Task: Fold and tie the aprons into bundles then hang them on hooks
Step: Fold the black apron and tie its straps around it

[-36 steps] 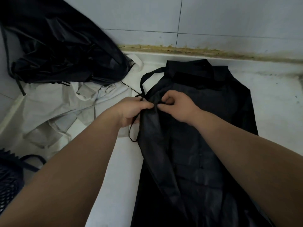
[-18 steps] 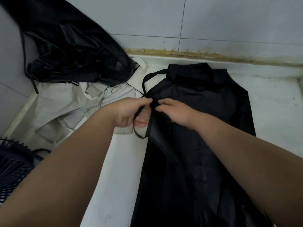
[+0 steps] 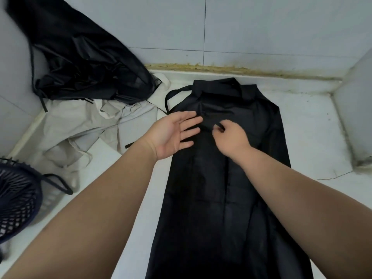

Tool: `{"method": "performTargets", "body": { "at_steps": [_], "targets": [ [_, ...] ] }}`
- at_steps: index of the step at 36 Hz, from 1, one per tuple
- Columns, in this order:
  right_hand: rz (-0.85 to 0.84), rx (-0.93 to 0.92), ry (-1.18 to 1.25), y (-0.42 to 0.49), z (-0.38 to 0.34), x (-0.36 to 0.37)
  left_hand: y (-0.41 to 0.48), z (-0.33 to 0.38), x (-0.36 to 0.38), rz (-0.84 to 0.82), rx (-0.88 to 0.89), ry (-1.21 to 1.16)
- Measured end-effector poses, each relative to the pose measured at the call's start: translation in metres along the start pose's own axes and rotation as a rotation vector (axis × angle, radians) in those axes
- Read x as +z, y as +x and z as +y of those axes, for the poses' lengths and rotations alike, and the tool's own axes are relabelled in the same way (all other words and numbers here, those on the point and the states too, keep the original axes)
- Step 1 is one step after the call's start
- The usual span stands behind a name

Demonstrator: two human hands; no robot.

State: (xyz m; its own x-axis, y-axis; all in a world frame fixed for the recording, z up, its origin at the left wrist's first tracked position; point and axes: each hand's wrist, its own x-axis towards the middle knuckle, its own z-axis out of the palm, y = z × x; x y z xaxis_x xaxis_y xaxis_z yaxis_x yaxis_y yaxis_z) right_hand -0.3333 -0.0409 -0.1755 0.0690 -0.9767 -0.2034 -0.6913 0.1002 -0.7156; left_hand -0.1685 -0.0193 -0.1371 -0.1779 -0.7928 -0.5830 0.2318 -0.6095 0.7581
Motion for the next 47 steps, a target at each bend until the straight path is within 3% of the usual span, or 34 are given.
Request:
{"method": "performTargets", "body": {
  "at_steps": [3,6,12,16,19,22,26,32,36,43,45,47],
  "targets": [
    [0.091,0.088,0.244,0.009,0.006,-0.005,-0.011,-0.005,-0.002,0.117,0.037,0.221],
    [0.187,0.170,0.458,0.014,0.010,-0.013,-0.017,-0.021,0.000,0.239,0.075,0.631],
    [0.402,0.328,0.650,0.003,0.024,-0.045,-0.011,-0.075,0.011,0.144,-0.026,1.163],
    [0.441,0.474,0.781,-0.019,0.041,-0.069,-0.010,-0.088,0.017,0.148,-0.027,1.304],
    [0.379,0.509,0.677,-0.034,0.054,-0.075,-0.012,-0.094,0.021,0.188,0.013,1.358],
    [0.274,0.422,0.386,-0.057,0.069,-0.072,-0.016,-0.099,0.031,0.222,0.121,1.388],
    [0.094,0.273,0.024,-0.094,0.089,-0.065,-0.025,-0.112,0.049,0.126,0.210,1.392],
    [-0.095,0.223,-0.481,-0.130,0.100,-0.050,-0.034,-0.126,0.052,0.038,0.162,1.488],
    [0.074,0.214,-0.391,-0.127,0.098,-0.045,-0.035,-0.127,0.053,0.052,0.177,1.462],
    [0.114,0.145,0.030,-0.096,0.060,-0.045,-0.031,-0.119,0.052,0.080,0.142,1.302],
    [0.031,0.188,0.215,-0.089,0.052,-0.041,-0.029,-0.116,0.052,0.083,0.127,1.178],
    [-0.164,0.282,0.287,-0.088,0.048,-0.035,-0.031,-0.112,0.057,0.081,0.101,0.950]
  ]
}}
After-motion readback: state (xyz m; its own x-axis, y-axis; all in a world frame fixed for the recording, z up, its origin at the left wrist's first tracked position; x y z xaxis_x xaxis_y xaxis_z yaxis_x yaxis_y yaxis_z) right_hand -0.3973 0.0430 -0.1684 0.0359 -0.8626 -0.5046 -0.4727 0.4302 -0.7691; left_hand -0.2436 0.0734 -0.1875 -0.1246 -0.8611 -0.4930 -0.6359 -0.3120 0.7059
